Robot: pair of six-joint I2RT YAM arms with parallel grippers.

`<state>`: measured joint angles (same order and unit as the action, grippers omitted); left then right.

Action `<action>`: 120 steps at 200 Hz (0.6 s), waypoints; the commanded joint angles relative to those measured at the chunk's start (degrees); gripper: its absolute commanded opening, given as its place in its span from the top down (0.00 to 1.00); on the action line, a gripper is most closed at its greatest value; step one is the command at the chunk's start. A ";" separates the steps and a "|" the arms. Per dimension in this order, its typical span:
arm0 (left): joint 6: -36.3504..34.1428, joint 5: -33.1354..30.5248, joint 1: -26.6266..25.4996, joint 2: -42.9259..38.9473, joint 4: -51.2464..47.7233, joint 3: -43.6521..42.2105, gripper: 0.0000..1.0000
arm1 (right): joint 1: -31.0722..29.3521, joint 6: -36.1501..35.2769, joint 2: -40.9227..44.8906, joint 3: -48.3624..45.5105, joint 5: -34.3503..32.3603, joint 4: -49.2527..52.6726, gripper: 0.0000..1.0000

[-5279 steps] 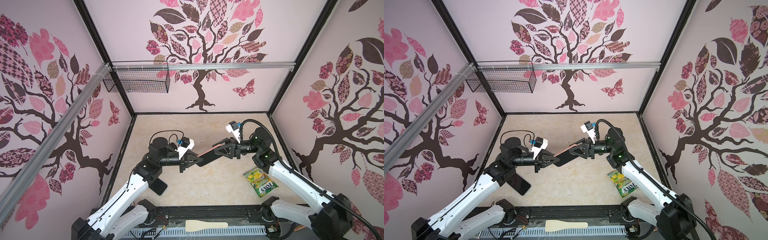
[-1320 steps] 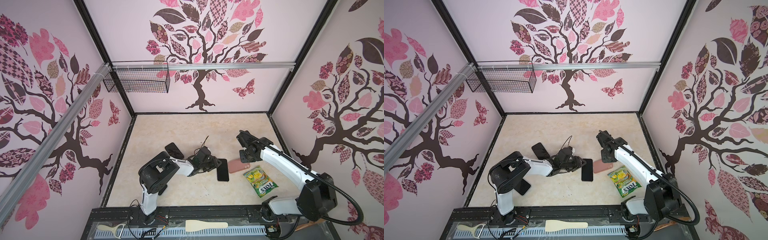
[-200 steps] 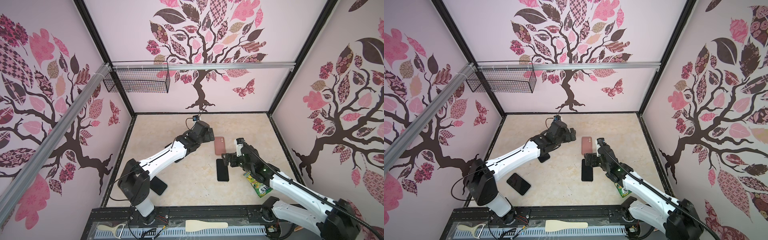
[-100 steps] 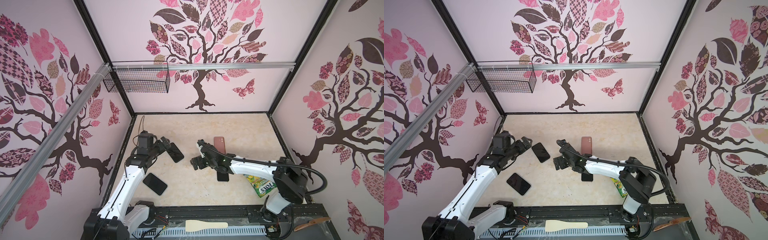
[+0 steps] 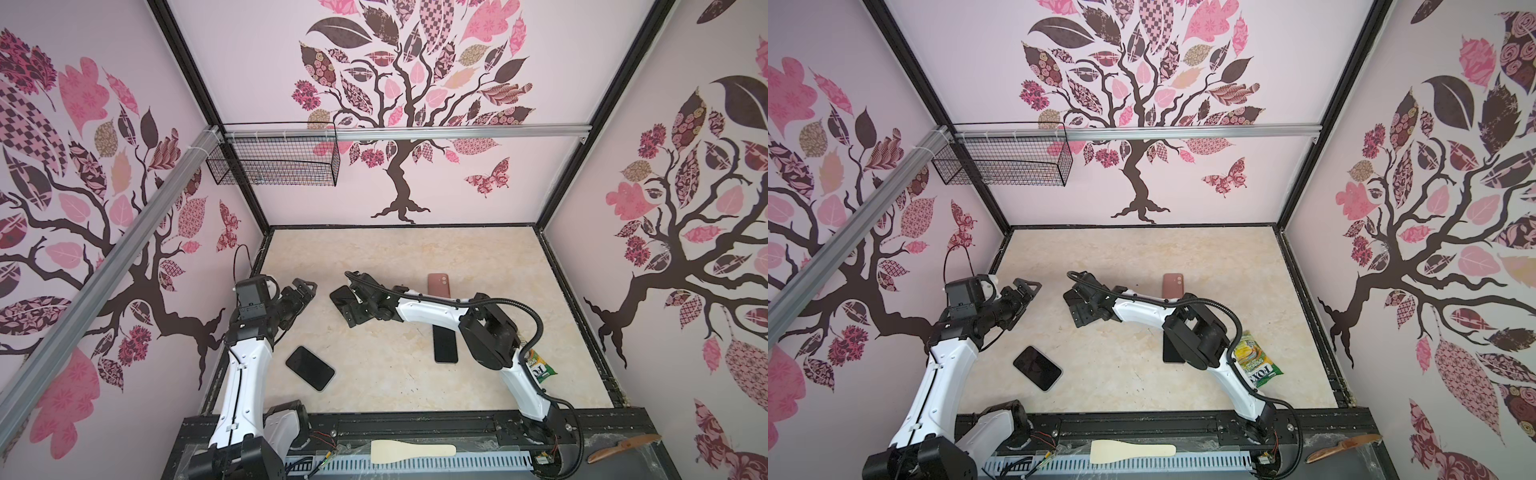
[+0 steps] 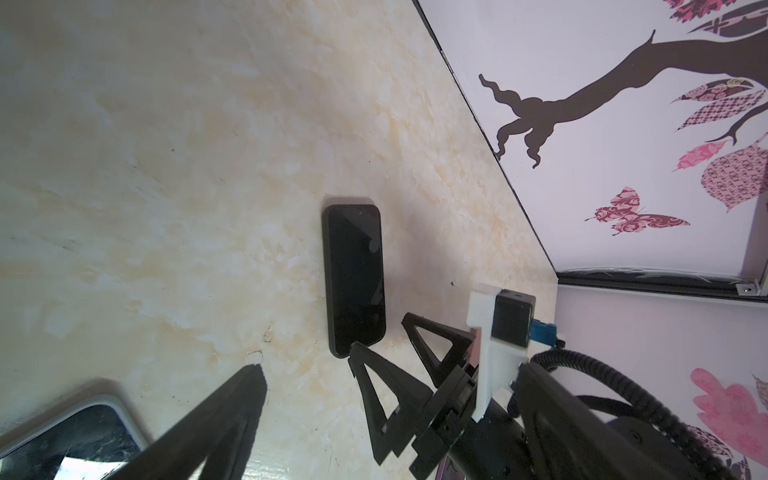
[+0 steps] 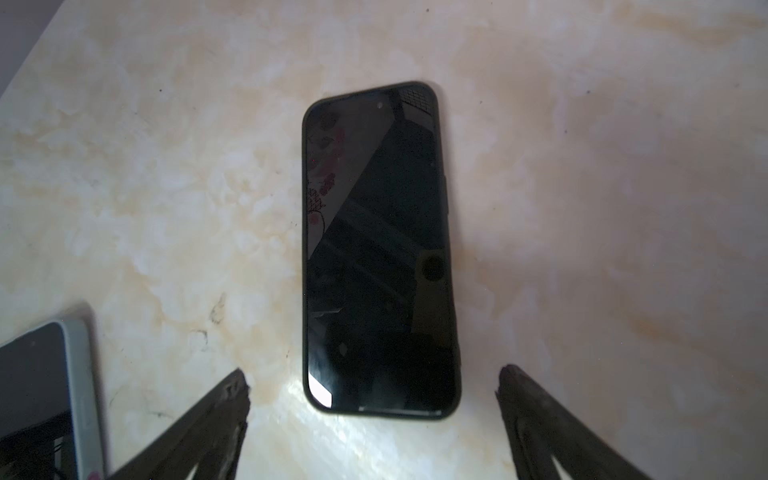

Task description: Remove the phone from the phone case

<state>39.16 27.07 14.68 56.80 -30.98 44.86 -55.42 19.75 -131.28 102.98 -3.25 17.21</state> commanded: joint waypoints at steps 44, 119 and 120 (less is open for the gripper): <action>-1.19 3.17 1.67 -0.20 0.30 -2.08 0.02 | 0.05 -4.71 -13.26 17.80 -3.38 14.12 0.00; -1.88 2.66 2.20 -0.20 0.06 -2.50 0.02 | -1.00 -9.18 -20.48 30.25 -3.48 21.35 0.00; -1.89 2.69 2.20 -0.19 0.05 -2.50 0.02 | -1.00 -9.19 -20.54 30.43 -3.55 21.49 0.00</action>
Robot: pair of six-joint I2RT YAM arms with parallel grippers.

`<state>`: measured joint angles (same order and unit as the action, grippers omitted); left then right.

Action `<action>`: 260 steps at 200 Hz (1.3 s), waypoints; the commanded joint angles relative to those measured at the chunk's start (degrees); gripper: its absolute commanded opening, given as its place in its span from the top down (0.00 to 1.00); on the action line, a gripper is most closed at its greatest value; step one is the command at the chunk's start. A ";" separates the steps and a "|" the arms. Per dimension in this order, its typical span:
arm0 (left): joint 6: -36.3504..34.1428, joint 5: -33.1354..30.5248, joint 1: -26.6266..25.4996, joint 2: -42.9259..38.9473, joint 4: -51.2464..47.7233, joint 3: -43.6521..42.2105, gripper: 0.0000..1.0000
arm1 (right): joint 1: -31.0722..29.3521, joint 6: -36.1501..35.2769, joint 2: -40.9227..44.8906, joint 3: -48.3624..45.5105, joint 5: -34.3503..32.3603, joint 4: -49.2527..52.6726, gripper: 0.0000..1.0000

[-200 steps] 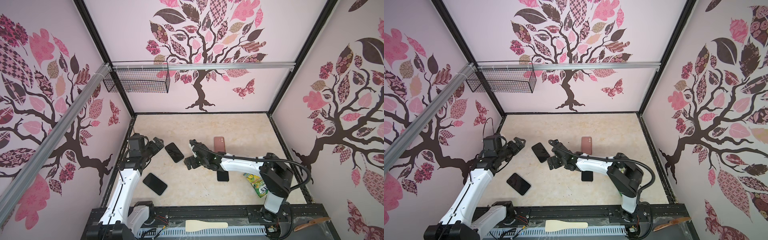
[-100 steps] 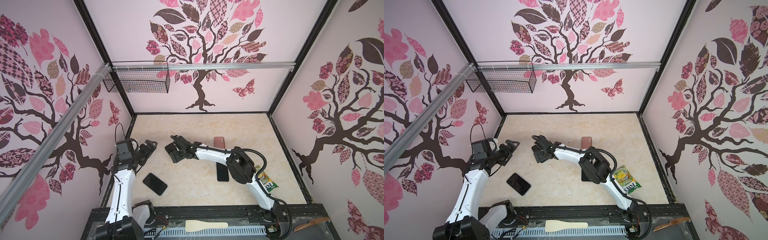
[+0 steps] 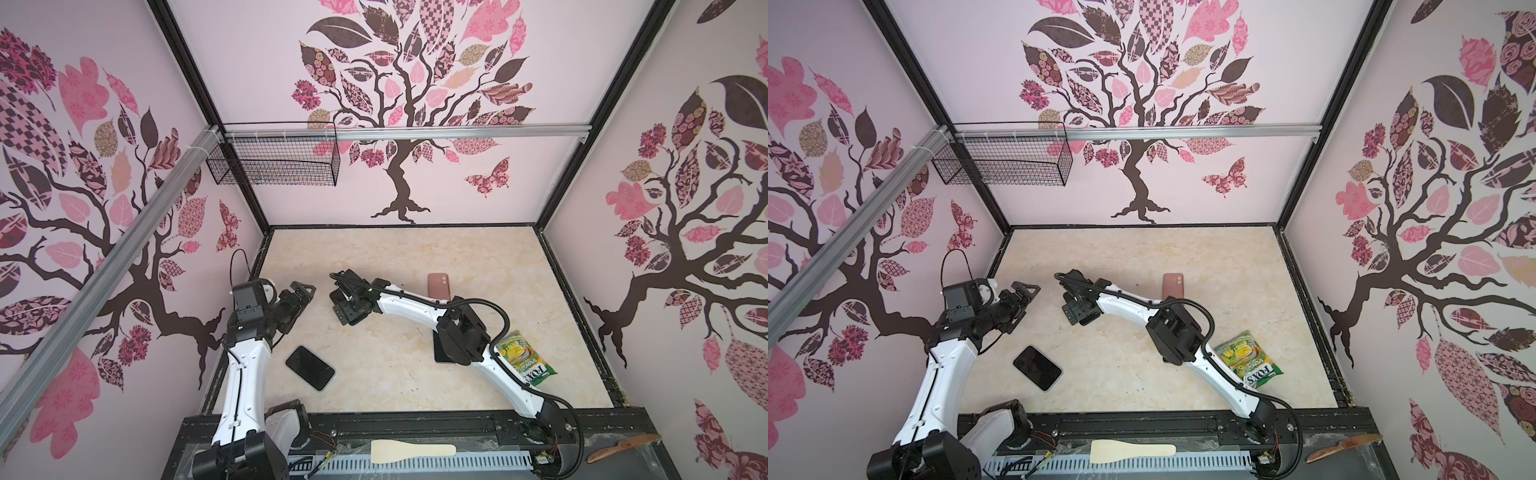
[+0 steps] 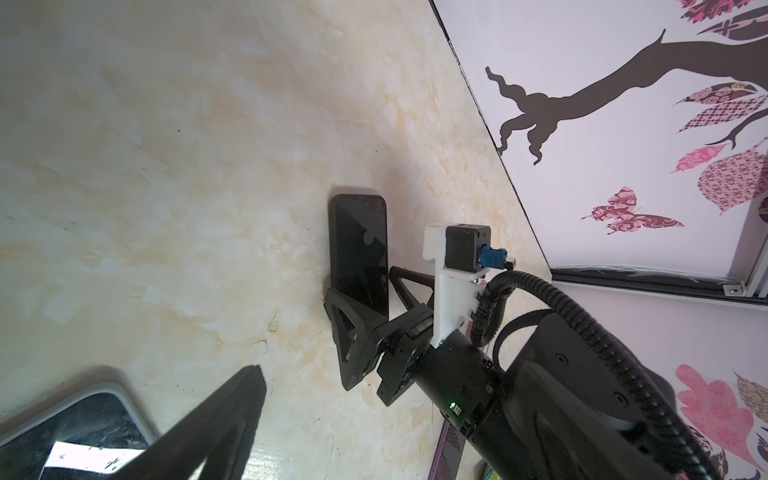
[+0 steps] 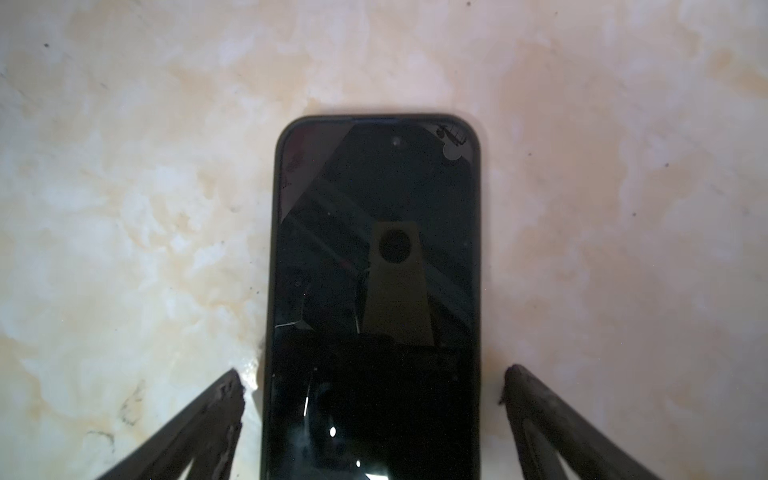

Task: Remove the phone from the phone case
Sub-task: 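Close the right gripper on the black phone and lift it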

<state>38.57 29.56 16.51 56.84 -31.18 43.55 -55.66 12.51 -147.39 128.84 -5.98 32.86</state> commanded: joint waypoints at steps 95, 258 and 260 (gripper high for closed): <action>-2.27 -1.57 1.30 -2.12 -1.78 -0.44 0.03 | -0.94 -5.50 -14.76 18.32 -4.75 14.08 0.12; 0.19 1.17 -12.44 -5.07 6.43 -6.46 0.06 | 2.56 22.17 33.09 -40.97 0.59 -8.60 0.43; 0.19 0.95 -12.79 -5.11 6.53 -6.59 0.06 | 2.85 22.96 34.57 -42.12 1.01 -9.68 0.43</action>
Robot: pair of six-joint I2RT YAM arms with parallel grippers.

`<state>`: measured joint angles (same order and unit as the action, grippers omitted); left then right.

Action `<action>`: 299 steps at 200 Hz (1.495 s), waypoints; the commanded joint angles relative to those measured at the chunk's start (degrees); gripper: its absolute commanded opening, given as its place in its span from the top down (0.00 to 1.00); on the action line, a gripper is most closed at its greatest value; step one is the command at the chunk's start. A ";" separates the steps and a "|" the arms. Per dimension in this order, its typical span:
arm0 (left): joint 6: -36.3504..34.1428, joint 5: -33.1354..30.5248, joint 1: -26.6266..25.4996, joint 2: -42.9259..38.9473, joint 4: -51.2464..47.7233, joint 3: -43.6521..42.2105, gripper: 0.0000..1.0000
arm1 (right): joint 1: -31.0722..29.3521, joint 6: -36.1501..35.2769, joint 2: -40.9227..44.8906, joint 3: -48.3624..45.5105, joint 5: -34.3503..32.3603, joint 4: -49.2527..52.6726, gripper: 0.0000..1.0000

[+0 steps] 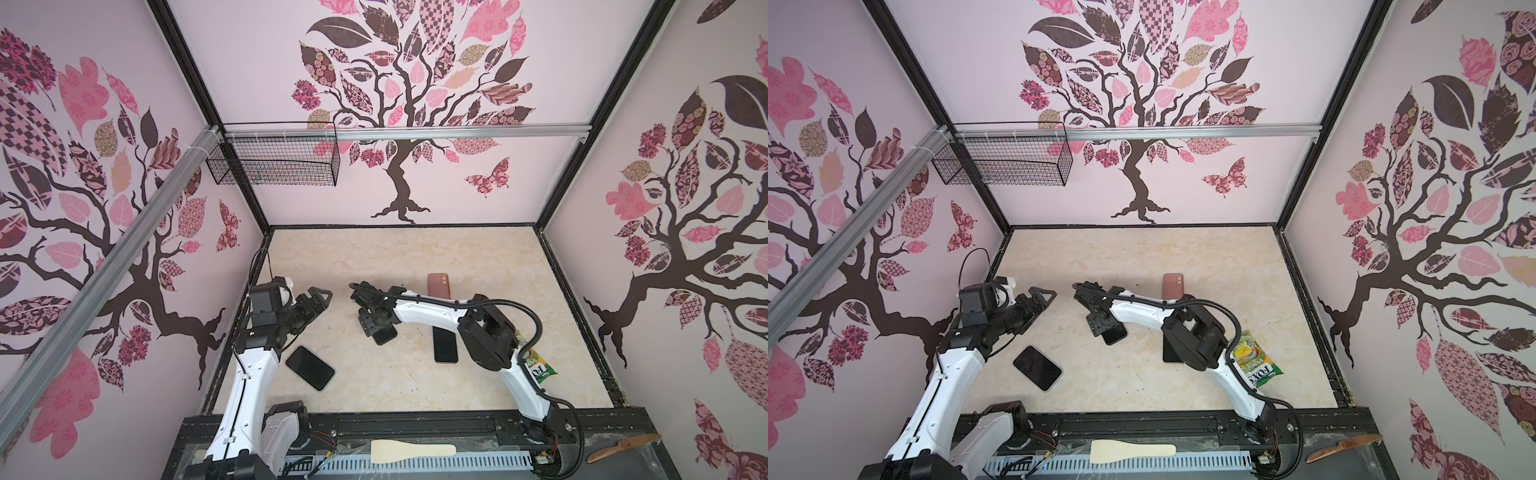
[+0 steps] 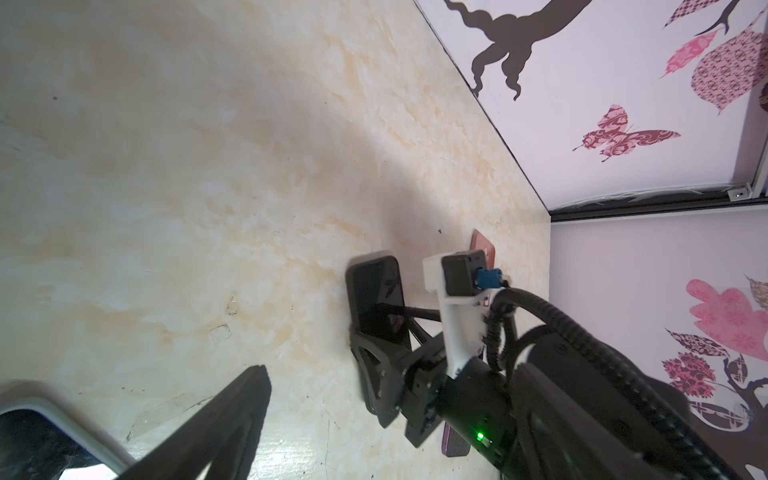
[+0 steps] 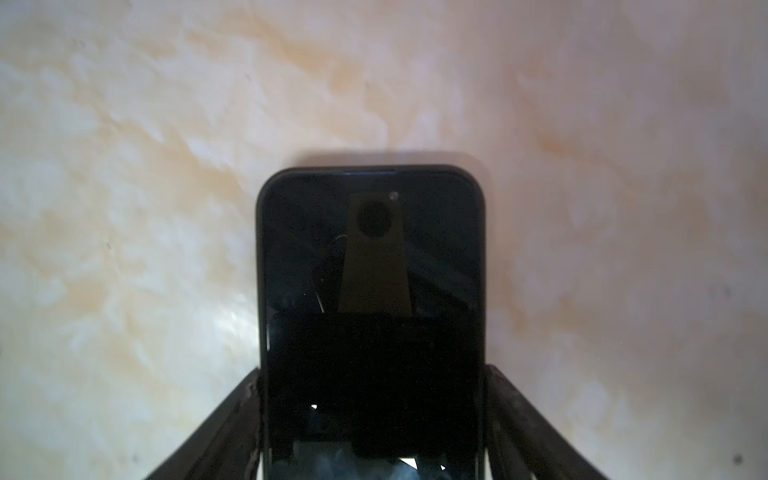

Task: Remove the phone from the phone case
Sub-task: 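Close the right gripper on the black phone and lift it, then bring the left gripper toward the black phone held by the right gripper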

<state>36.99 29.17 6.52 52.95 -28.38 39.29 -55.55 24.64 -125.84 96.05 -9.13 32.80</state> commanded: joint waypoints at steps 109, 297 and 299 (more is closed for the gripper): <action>8.91 -8.48 -39.73 8.84 29.12 -8.11 0.15 | 10.93 43.44 38.18 -41.80 12.15 -37.66 0.59; 6.00 -10.22 -45.63 22.33 31.36 -0.98 0.97 | 10.98 43.75 42.55 -45.05 14.88 -39.88 0.57; 5.92 -10.26 -45.59 22.25 31.13 -0.90 0.98 | 10.99 43.47 42.77 -45.07 14.67 -39.71 0.56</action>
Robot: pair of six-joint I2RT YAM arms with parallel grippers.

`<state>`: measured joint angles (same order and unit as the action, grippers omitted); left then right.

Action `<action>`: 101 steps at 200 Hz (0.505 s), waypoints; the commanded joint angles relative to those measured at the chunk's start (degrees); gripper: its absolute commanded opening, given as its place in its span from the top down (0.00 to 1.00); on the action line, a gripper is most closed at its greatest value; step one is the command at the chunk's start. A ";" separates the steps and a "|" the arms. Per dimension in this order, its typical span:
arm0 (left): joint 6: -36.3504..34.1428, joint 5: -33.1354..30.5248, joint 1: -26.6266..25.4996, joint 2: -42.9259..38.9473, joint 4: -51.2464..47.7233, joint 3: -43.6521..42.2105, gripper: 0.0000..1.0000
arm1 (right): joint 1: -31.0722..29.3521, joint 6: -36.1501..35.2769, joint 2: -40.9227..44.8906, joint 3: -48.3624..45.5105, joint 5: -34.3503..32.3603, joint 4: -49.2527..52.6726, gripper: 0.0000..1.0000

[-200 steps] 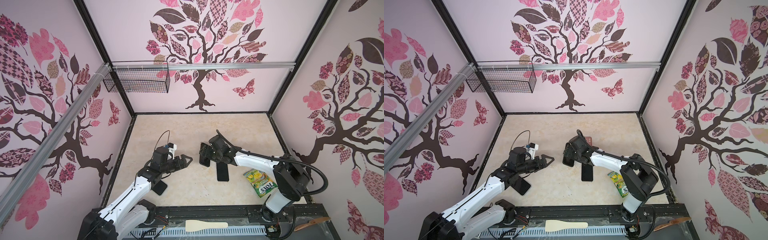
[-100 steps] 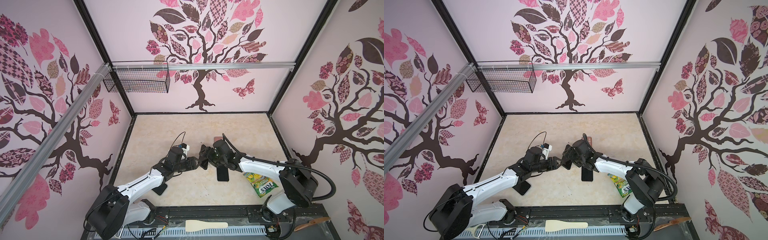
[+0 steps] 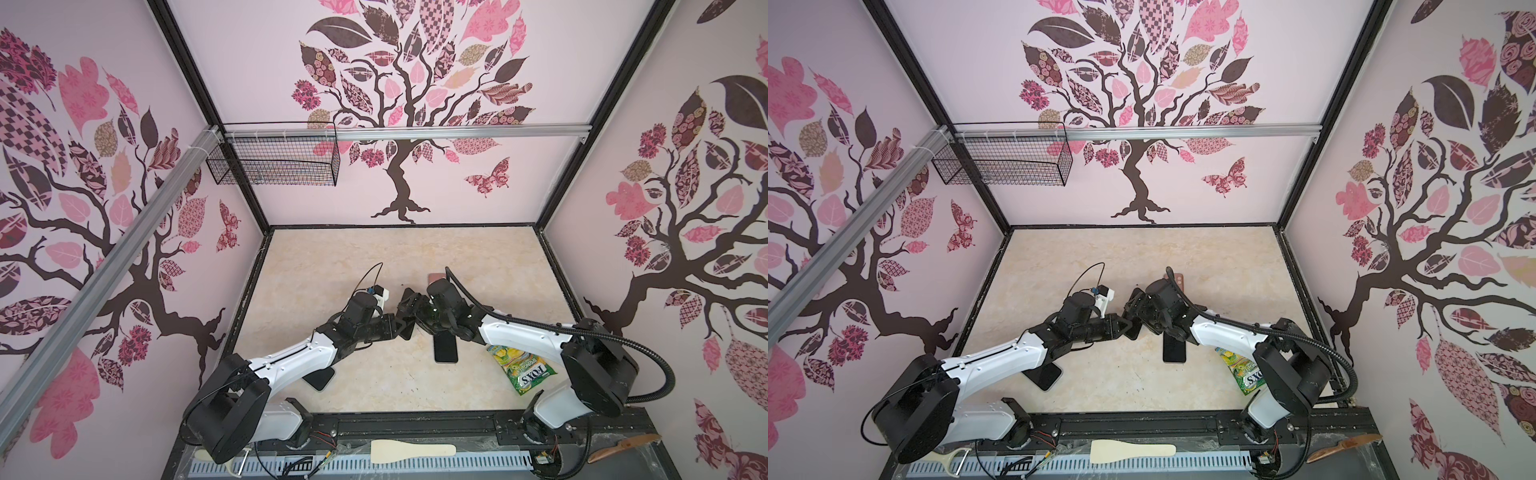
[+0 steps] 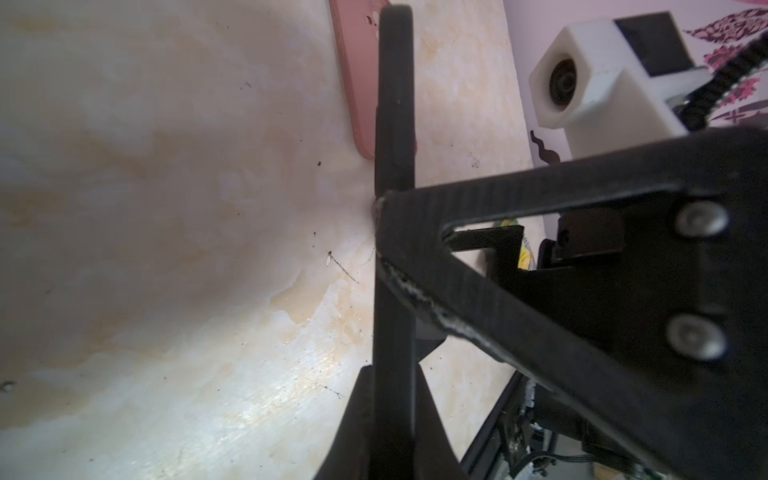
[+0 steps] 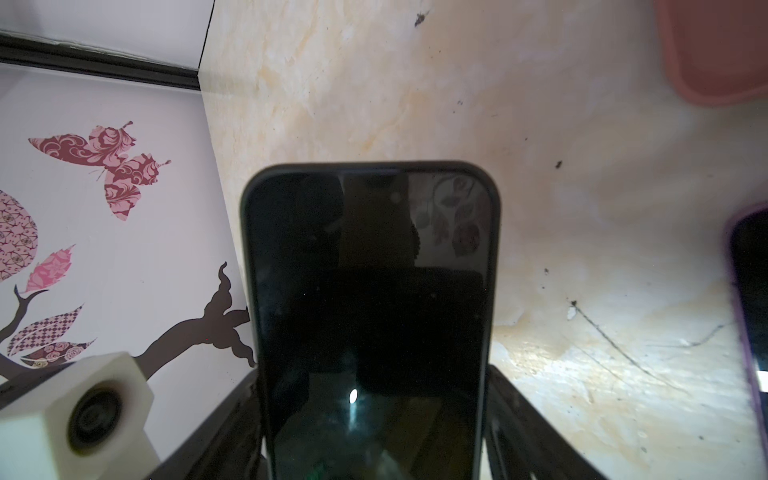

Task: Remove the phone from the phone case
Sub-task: 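Bring the left gripper toward the black phone held by the right gripper, then grasp the black phone with the left gripper while the right gripper opens and withdraws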

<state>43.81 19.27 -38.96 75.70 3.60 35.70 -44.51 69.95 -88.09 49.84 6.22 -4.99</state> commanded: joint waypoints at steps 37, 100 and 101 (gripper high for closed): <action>-3.28 -2.54 -0.05 -2.50 -7.31 6.16 1.00 | -0.05 -8.17 10.90 -0.36 -5.08 -1.24 0.10; -9.44 -13.98 0.06 -5.21 -16.52 12.67 1.00 | -0.06 -33.33 23.23 -2.92 -19.81 6.61 0.00; -9.71 -13.90 0.04 -5.21 -16.43 12.65 1.00 | -0.06 -33.75 23.28 -2.83 -20.04 7.12 0.00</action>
<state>38.96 10.00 -39.13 72.71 -12.21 44.29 -44.53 49.98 -68.16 47.44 -5.80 -4.43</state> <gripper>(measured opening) 0.103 0.995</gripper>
